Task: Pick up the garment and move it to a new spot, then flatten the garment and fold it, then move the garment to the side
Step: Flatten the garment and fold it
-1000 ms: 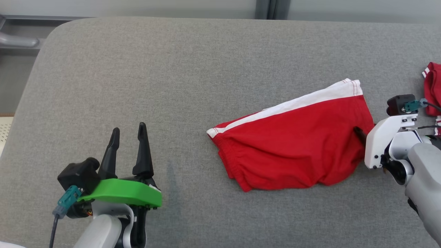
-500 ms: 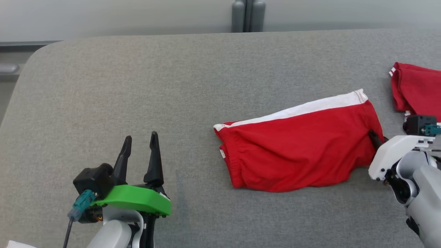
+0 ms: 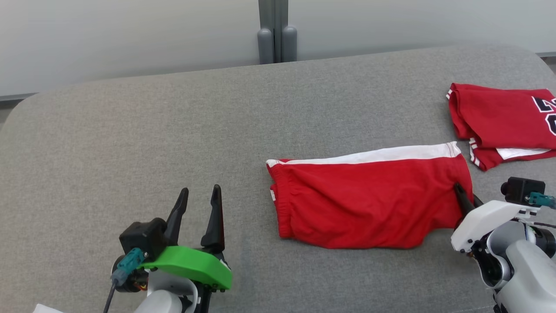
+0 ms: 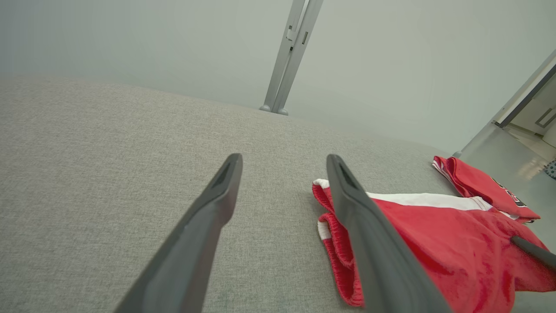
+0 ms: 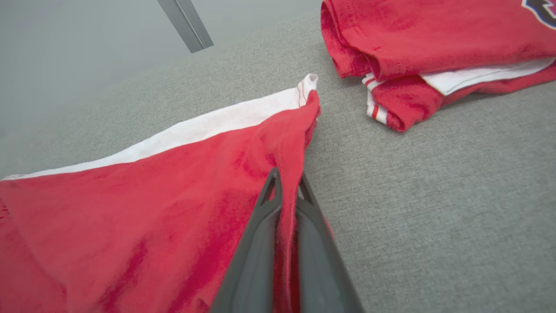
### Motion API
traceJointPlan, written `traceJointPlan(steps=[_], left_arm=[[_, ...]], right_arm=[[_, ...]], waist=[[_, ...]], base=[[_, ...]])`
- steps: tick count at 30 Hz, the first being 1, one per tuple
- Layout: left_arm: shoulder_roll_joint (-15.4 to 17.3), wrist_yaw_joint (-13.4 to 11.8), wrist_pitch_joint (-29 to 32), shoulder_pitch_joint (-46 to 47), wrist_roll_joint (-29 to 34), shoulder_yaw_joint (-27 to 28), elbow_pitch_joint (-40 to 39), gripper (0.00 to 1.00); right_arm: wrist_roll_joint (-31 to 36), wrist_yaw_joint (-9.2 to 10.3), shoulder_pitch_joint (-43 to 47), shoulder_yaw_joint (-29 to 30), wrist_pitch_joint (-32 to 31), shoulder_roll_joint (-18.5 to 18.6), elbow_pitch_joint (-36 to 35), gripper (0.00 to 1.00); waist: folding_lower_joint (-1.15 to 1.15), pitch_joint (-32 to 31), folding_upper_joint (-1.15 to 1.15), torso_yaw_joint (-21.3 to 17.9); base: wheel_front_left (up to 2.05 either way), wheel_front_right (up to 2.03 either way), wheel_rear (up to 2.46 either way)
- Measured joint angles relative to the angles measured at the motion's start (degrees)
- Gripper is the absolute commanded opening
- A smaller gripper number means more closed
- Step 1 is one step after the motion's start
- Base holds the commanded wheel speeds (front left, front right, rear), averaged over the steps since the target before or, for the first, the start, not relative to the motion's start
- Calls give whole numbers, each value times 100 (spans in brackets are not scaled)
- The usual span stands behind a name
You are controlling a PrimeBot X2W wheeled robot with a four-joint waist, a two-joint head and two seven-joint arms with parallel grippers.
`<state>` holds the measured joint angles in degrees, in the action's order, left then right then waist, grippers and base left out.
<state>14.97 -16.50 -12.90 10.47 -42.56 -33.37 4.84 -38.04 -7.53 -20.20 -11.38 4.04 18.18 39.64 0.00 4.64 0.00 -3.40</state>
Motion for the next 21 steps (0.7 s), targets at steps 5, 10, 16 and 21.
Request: traceJointPlan(steps=[5, 10, 16, 21], left_arm=[[1, 35, 22, -53, 0, -53, 41, 100], [-20, 37, 23, -110, -7, -98, 74, 100], [-59, 54, 22, -119, -18, -121, 79, 100], [-65, 63, -3, -114, -20, -92, 82, 100]], right_arm=[[354, 2, -40, 42, -203, -172, -423, 0], [592, 3, -181, -207, -532, -508, -931, 0], [727, 4, -302, -767, -888, -960, -1146, 0], [742, 4, -362, -1282, -1089, -1122, -900, 0]], waist=[[0, -121, 0, 130], [0, -220, 0, 336], [0, -271, 0, 638], [0, -235, 0, 873]], base=[[0, 0, 0], [0, 0, 0], [0, 0, 0], [0, 0, 0]])
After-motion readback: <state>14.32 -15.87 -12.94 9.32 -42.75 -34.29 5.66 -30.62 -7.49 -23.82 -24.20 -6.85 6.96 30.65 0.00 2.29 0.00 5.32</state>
